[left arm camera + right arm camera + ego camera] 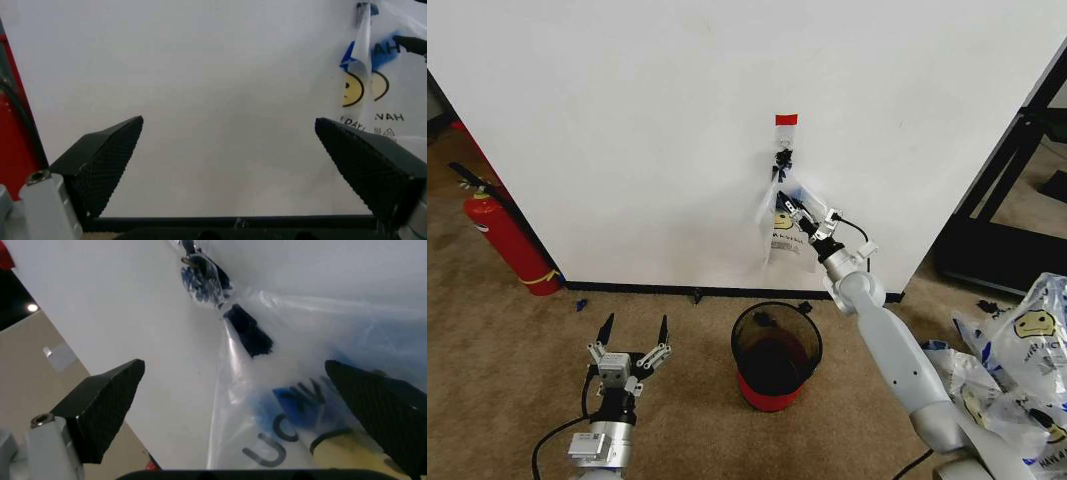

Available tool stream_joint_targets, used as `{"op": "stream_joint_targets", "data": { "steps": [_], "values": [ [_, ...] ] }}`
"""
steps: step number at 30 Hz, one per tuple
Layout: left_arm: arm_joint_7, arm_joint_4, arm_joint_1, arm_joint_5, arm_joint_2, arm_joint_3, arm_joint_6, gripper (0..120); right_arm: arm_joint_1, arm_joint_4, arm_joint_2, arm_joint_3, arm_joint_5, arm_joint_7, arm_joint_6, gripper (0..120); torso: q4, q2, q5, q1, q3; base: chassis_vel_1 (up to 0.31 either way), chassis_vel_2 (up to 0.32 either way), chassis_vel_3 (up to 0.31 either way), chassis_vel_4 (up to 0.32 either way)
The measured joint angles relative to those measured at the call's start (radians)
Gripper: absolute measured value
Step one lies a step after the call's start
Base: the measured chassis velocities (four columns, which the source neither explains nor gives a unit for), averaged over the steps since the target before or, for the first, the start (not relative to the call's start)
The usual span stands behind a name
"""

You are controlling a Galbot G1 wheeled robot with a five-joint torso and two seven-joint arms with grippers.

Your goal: Pick up the garbage bag from the wall and place it over the trash bin.

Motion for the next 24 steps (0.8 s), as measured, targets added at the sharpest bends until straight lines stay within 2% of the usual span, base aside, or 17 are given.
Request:
{"op": "stream_joint_targets", "data": {
  "steps": [15, 24],
  "values": [
    [-0.001, -0.004, 0.008, -0.001, -0.001, -0.013, 0.001, 100, 0.085, -0.091, 0.055, -0.008, -0.030, -0.036, -0.003, 99, 0.0003, 0.000, 0.0000, 0.000, 0.000, 0.000, 0.000, 0.000, 0.000],
    [-0.001, -0.003, 0.007, -0.003, 0.000, -0.013, 0.002, 100, 0.121, -0.133, 0.058, -0.007, -0.050, -0.055, 0.000, 99, -0.0004, 0.000, 0.0000, 0.000, 0.000, 0.000, 0.000, 0.000, 0.000]
  ]
}}
